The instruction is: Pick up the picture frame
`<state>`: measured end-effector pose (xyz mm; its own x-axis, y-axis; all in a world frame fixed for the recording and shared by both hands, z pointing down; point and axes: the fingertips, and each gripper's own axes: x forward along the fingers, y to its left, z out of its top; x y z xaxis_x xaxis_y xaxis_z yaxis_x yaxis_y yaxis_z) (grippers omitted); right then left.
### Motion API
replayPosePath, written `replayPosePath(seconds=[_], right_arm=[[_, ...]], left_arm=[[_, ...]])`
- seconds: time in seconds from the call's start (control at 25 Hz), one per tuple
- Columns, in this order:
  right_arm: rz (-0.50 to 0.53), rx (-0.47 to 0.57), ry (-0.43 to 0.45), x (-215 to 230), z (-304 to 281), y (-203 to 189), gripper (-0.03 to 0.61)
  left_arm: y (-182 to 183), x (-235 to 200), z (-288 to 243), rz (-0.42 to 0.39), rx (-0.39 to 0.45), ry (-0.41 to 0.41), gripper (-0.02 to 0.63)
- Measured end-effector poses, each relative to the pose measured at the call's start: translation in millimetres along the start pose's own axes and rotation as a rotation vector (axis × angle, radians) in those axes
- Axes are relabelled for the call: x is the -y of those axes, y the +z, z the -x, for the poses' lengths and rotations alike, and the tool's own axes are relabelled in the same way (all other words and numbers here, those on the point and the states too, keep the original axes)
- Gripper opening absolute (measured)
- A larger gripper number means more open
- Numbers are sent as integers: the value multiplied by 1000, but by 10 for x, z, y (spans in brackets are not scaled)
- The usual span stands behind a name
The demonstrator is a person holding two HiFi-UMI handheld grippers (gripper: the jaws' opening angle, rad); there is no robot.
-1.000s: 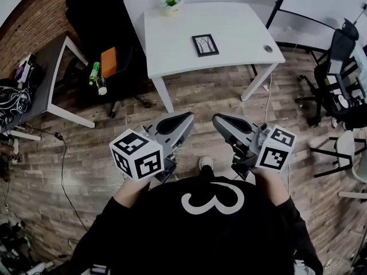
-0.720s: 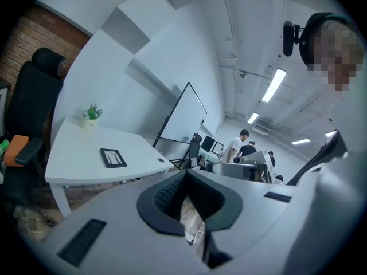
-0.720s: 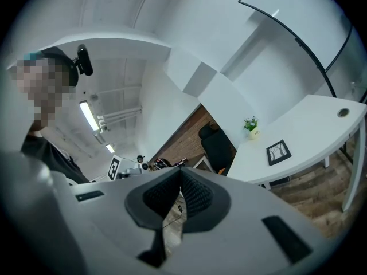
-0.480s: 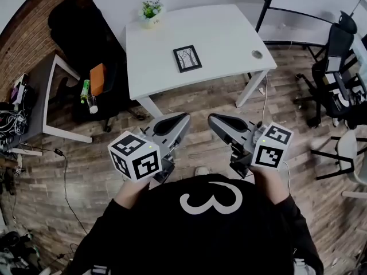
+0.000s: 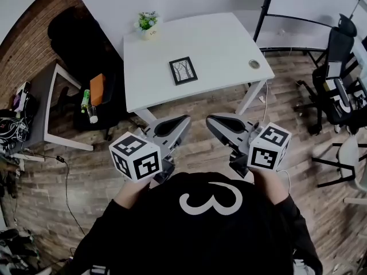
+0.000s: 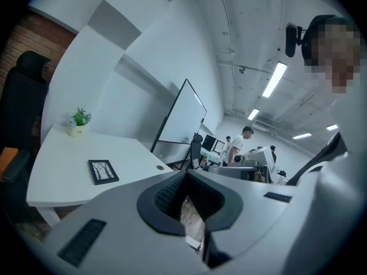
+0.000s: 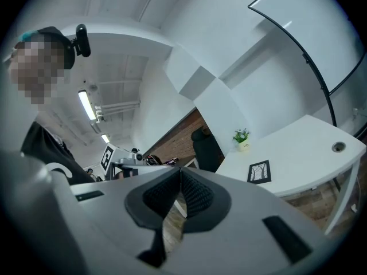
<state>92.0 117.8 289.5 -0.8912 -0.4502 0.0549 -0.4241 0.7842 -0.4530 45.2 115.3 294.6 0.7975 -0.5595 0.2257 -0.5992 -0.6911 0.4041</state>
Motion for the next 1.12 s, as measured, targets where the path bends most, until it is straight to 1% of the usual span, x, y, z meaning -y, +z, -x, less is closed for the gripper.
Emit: replayPosePath(seconds=[0.16,0.32,0.52,0.64,0.84,1.12], right_arm=[[-9,-1,-5,77,-26,-66,25],[-49,-32,-10,429,-245,58,25],[-63,-45,-26,731,-472,185,25],[-75,-56,-38,962,-637,243,25],[-112,-72,-66,1385,-959,283,25],[-150,-127,-89,1881,-1466,333,25]], left_arm=[[-69,-27,-17,15,-2,-7,15],[79,-340,-260,48,-33,1,15],[226,-683,-457,72,-50,-7,15],[318,-928,-604,81,-63,-13,15],[359,-1410,-827,119,-99,-19,15],[485,-2083,-1066,172,-129,-35,15]])
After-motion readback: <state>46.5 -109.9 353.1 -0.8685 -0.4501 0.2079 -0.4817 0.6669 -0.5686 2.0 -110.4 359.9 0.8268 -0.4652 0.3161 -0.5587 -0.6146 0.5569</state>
